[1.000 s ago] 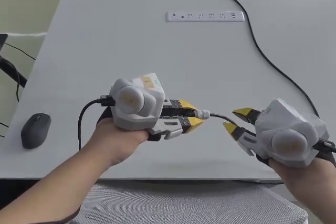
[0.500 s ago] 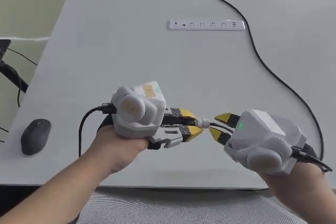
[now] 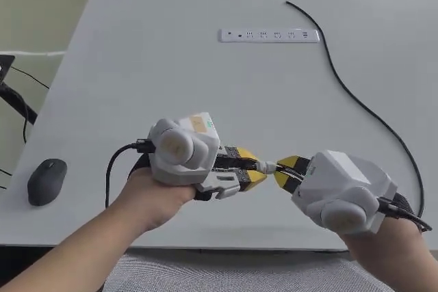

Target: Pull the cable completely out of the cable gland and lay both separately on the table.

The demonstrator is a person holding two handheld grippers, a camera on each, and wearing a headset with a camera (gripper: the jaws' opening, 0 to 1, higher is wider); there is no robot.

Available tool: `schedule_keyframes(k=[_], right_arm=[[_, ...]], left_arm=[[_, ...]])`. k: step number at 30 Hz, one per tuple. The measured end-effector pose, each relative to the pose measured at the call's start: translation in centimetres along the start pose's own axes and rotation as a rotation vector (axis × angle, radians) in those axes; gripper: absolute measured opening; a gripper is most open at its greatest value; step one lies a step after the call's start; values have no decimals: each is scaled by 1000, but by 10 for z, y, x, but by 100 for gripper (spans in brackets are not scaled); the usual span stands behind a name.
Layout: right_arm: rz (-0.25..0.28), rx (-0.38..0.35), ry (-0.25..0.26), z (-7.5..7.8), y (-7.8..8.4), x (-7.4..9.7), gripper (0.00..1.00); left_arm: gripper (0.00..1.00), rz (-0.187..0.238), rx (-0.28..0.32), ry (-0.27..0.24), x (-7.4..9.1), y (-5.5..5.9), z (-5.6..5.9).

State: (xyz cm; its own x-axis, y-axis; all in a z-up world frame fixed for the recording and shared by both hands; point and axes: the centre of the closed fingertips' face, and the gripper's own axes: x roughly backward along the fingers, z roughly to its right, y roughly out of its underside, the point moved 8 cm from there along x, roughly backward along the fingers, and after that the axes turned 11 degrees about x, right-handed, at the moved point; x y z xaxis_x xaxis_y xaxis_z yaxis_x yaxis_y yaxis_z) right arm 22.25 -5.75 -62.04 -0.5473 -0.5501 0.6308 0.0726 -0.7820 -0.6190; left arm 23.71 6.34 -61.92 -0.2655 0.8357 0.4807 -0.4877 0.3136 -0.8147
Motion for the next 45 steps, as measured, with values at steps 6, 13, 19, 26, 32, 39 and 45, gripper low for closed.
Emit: schedule_keyframes(k=[6,13,19,26,32,39,45], right_arm=[[7,-64,-1,1,3,0,1],[-1,-115,-2,4,10,-2,1],[-13,-173,2,5,20,-2,0],[-39,-266,16,8,36,-4,0],[-70,-393,24,9,53,-4,0],[-111,-497,25,4,68,-5,0],[-144,-589,27,-2,81,-5,0]], left_arm=[[15,-3,7,3,-1,1,0],[15,1,8,-3,-2,0,-1],[15,5,10,-5,-1,0,-2],[15,18,15,-8,1,-2,-3],[15,24,20,-8,2,-2,-4],[15,25,20,-7,2,-1,-2],[15,28,19,-8,3,-1,-1]])
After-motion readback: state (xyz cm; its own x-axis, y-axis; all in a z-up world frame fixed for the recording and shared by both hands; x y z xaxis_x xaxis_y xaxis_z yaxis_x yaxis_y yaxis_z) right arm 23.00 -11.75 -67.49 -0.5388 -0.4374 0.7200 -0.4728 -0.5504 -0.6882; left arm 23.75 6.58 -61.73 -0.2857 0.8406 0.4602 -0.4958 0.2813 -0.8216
